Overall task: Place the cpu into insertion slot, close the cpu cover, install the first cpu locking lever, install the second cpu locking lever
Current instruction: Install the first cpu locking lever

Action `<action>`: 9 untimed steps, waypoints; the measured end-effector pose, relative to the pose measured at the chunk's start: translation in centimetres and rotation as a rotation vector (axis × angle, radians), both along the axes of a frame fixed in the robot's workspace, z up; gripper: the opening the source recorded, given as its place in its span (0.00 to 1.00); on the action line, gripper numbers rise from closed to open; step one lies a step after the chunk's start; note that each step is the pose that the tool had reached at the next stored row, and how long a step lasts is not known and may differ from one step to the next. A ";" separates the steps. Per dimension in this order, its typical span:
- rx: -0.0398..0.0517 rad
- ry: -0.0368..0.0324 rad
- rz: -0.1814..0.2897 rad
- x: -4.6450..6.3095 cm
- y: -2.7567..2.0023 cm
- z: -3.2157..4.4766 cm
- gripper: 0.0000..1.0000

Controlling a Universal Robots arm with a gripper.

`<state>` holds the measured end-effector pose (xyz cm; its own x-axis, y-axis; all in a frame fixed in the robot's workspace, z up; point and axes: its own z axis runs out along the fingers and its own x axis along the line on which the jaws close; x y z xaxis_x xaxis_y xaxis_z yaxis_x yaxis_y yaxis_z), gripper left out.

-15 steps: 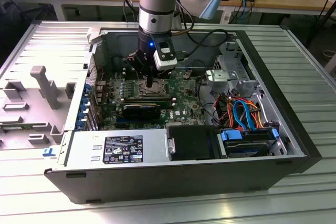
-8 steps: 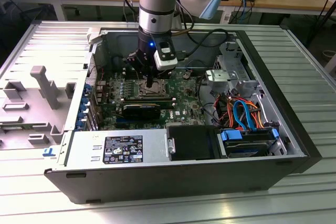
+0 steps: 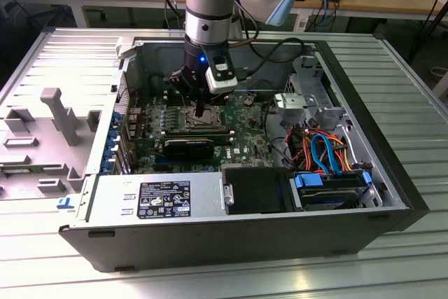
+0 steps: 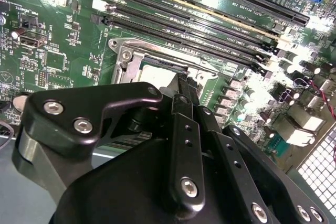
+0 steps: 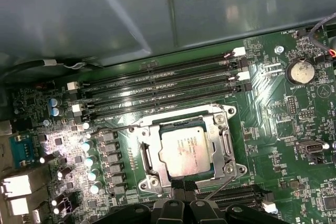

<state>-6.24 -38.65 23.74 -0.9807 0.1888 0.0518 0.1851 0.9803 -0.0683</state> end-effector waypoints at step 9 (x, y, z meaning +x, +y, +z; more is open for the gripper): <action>0.0000 0.0000 0.014 0.0 0.00 0.00 0.11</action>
<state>-6.25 -38.65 23.74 -0.9832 0.1752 0.0518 0.1715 0.9828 -0.0683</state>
